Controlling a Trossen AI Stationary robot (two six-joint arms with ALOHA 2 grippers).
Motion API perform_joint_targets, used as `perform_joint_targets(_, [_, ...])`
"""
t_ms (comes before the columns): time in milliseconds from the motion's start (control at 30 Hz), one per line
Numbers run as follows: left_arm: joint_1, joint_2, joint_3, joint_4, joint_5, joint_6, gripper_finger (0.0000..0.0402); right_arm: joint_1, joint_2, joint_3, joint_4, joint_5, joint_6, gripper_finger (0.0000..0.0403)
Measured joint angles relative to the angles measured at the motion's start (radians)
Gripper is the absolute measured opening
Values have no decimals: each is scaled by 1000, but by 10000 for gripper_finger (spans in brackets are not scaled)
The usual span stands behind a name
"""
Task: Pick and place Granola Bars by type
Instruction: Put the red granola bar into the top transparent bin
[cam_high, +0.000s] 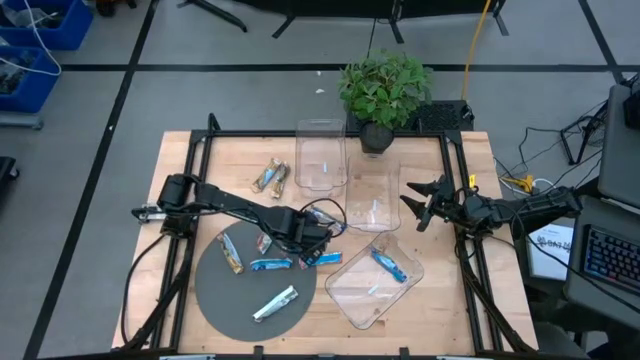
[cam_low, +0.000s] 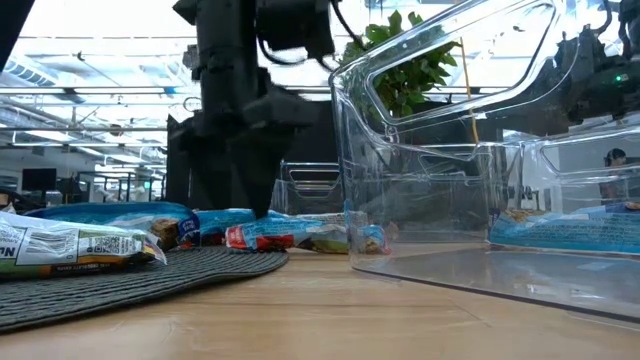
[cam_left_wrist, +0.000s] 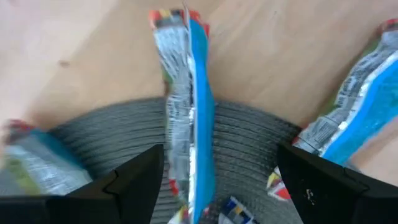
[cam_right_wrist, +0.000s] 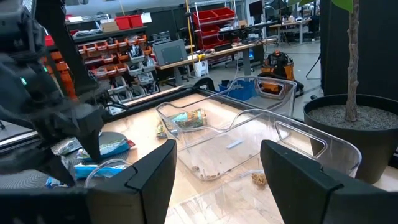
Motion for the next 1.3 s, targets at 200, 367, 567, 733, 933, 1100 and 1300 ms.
perform_joint_targets(200, [1, -1, -27, -9, -1, -8, 310, 0, 0, 0, 0, 0, 0, 224])
perform_joint_targets(367, [0, -1, -62, -1, 16, 2, 310, 0, 0, 0, 0, 0, 0, 224])
perform_joint_targets(567, [0, -1, -67, -5, 44, 11, 310, 0, 0, 0, 0, 0, 0, 224])
perform_joint_targets(733, [0, -1, -67, -6, 51, 10, 279, 0, 0, 0, 0, 0, 0, 224])
perform_joint_targets(933, [0, -1, -67, -6, 50, 9, 191, 0, 0, 0, 0, 0, 0, 224])
perform_joint_targets(1100, [0, -1, -67, -5, 40, 3, 131, 0, 0, 0, 0, 0, 0, 224])
perform_joint_targets(1300, [0, -1, -66, -5, 39, 9, 67, 0, 0, 0, 0, 0, 0, 224])
